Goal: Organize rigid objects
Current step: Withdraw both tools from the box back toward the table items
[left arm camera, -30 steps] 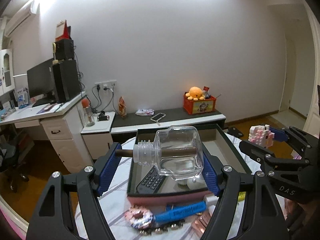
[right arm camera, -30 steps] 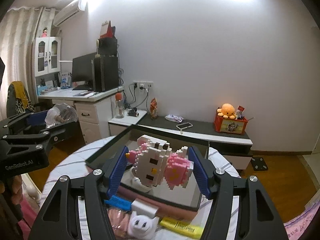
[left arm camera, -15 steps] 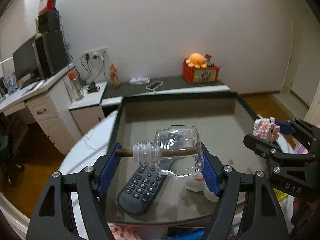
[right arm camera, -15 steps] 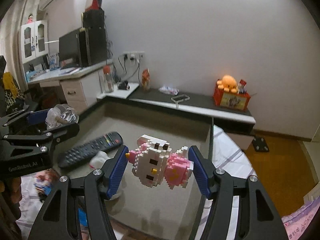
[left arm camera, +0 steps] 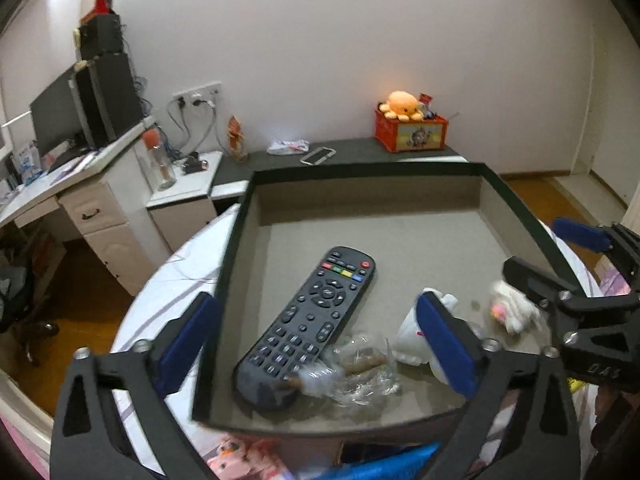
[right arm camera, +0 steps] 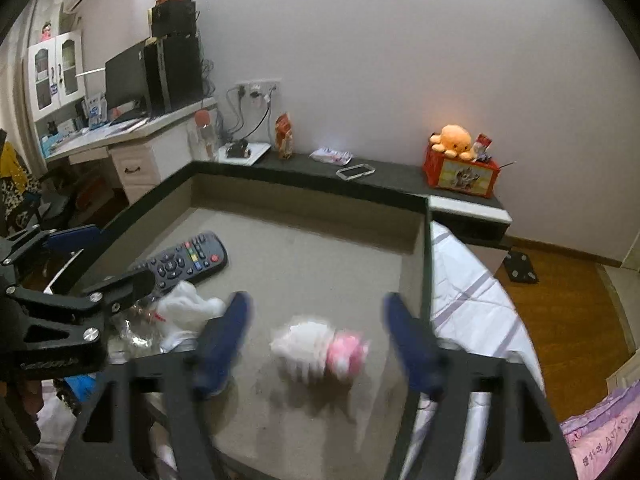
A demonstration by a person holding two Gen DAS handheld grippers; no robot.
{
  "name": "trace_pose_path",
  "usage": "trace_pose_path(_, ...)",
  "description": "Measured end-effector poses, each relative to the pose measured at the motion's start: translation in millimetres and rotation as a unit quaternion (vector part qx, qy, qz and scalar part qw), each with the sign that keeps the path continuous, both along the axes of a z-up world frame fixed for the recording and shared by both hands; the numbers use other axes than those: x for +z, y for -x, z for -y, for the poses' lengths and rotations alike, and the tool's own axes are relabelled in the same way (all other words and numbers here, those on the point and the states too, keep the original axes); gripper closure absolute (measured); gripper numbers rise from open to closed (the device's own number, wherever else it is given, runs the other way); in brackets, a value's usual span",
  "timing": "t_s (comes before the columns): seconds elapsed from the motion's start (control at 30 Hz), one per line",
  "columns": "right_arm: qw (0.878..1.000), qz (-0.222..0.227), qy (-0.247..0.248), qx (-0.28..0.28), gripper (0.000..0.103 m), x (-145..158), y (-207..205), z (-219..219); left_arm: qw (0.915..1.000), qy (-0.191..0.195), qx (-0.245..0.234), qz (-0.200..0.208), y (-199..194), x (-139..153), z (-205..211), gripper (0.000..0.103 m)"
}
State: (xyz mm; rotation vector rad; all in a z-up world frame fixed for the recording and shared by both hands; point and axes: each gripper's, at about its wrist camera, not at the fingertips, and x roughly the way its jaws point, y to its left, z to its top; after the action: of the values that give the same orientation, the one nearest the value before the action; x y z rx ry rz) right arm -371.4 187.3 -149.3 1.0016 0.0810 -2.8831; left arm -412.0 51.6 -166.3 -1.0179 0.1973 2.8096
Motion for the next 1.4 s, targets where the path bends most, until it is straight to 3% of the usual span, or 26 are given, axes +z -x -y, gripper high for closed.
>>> trace_pose_path(0.23, 0.998, -0.053, 0.012, -0.011, 0.015, 32, -36, 1, 0.9980, -0.024, 0.027, -0.052, -47, 37, 22, 0.000)
trace_pose_path(0.3, 0.997, -0.073, 0.013, -0.012, 0.000, 42, -52, 4, 0.9957, -0.041, 0.036, -0.075, -66, 48, 31, 0.000)
trace_pose_path(0.4, 0.994, -0.106, 0.011, -0.011, 0.000, 60, -78, 11, 0.9911, -0.060, 0.044, -0.110, -101, 65, 43, 0.000)
trace_pose_path(0.6, 0.988, -0.152, 0.019, -0.011, 0.000, 83, -135, 19, 0.9863, -0.053, 0.036, -0.152, -164, 76, 51, 0.000)
trace_pose_path(0.83, 0.978, -0.209, -0.005, -0.017, 0.000, 93, -201, 35, 0.9845, -0.032, 0.020, -0.171, -217, 82, 60, 0.000)
trace_pose_path(1.0, 0.978, -0.209, -0.009, -0.025, 0.000, 93, -228, 36, 0.9819, -0.036, 0.016, -0.186, -251, 90, 67, 0.000)
trace_pose_path(1.4, 0.980, -0.196, -0.021, -0.025, 0.000, 91, -257, 38, 0.9833, -0.053, 0.022, -0.173, -267, 89, 76, 0.000)
